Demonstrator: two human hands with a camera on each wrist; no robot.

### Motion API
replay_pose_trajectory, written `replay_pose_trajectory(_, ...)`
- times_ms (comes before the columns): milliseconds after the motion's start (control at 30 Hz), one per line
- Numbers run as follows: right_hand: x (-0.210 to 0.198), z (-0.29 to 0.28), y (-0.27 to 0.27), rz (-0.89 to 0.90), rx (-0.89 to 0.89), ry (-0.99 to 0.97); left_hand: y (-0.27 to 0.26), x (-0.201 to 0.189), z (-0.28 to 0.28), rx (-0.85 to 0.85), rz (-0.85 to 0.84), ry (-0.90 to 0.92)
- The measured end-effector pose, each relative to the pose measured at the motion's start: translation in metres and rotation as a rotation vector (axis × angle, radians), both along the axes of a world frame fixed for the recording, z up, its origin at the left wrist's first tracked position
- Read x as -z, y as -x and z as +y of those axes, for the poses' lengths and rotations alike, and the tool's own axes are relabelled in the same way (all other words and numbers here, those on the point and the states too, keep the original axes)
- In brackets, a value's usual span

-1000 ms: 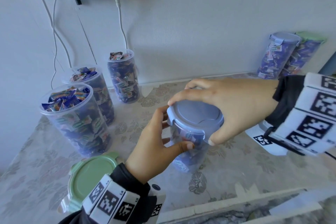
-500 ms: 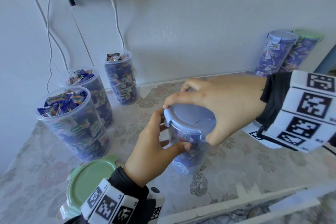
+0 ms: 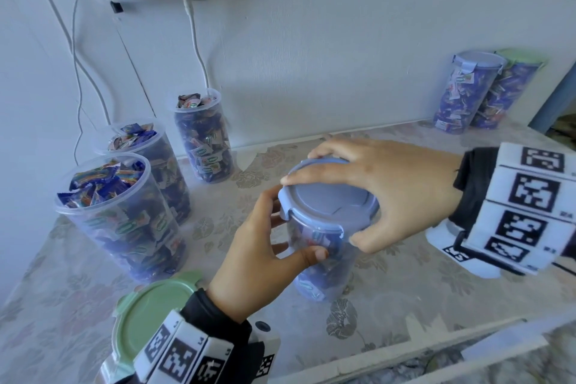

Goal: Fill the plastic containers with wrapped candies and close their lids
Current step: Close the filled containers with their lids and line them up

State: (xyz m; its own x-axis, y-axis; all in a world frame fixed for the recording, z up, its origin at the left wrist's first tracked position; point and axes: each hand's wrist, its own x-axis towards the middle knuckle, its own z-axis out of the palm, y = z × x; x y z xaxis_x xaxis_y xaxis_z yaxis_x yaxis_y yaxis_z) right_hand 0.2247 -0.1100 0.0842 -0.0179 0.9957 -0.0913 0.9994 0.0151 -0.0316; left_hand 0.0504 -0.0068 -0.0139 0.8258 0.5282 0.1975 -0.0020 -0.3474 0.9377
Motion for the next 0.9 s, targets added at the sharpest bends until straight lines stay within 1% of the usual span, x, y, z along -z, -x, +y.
replay_pose_trajectory(67, 0.015, -0.010, -0.002, 0.262, -0.015, -0.084, 0.001, -0.003, 0.003, 0.023, 0.022, -0.036)
replay_pose_trajectory(100, 0.023, -0.015, -0.003, 0.408, 0.007, -0.138, 0.002, -0.006, 0.004, 0.043, 0.029, -0.056)
replay_pose_trajectory(167, 0.039, -0.026, -0.002, 0.639, 0.050, -0.273, 0.002, -0.010, 0.005, 0.083, 0.016, -0.082)
replay_pose_trajectory(233, 0.054, -0.033, 0.001, 0.871, 0.125, -0.361, 0.000, -0.012, 0.006, 0.107, -0.013, -0.105)
replay_pose_trajectory(267, 0.060, -0.035, 0.002, 0.960, 0.161, -0.384, -0.001, -0.012, 0.006, 0.108, -0.024, -0.110)
replay_pose_trajectory(300, 0.065, -0.037, 0.001, 1.012, 0.187, -0.407, -0.003, -0.013, 0.006, 0.103, -0.032, -0.102)
replay_pose_trajectory(467, 0.071, -0.044, -0.016, 1.093, 0.237, -0.470, -0.020, -0.014, 0.001, 0.055, -0.038, -0.057)
replay_pose_trajectory(567, 0.070, -0.054, -0.035, 1.087, 0.262, -0.484, -0.044, -0.015, -0.006, 0.057, -0.034, -0.049)
replay_pose_trajectory(767, 0.069, -0.078, -0.091, 1.118, 0.317, -0.539, -0.113, -0.013, -0.026, 0.087, -0.029, -0.006)
replay_pose_trajectory(900, 0.073, -0.095, -0.139, 1.163, 0.343, -0.588, -0.170, -0.014, -0.038, 0.110, -0.040, 0.011)
